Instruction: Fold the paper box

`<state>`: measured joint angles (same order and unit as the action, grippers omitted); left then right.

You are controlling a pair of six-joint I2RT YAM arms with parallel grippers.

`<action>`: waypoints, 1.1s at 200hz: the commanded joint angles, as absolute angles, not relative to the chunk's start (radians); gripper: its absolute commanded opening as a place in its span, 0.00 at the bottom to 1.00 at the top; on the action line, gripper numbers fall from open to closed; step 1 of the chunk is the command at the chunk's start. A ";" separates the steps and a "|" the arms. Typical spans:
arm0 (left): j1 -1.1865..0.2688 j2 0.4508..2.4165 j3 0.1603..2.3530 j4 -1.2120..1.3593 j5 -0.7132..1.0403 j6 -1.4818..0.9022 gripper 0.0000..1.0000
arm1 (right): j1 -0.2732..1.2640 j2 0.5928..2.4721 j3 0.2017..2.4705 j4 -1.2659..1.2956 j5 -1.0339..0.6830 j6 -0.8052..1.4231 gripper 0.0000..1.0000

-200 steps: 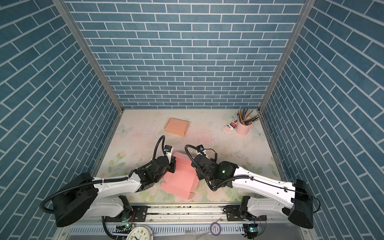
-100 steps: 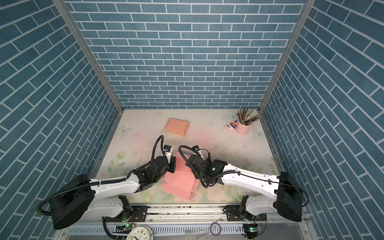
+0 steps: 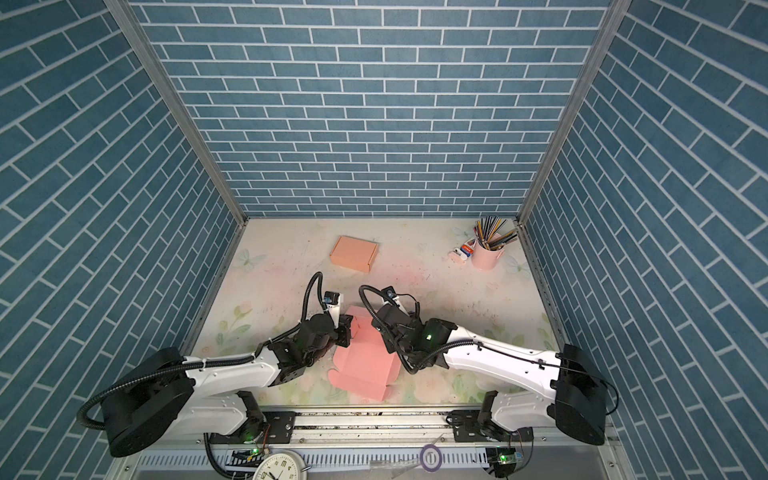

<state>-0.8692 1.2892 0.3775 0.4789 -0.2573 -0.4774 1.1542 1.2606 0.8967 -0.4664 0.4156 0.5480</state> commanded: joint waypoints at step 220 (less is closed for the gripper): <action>-0.452 0.876 0.438 0.309 0.253 -0.649 0.06 | 1.055 0.604 0.409 0.151 0.204 0.501 0.49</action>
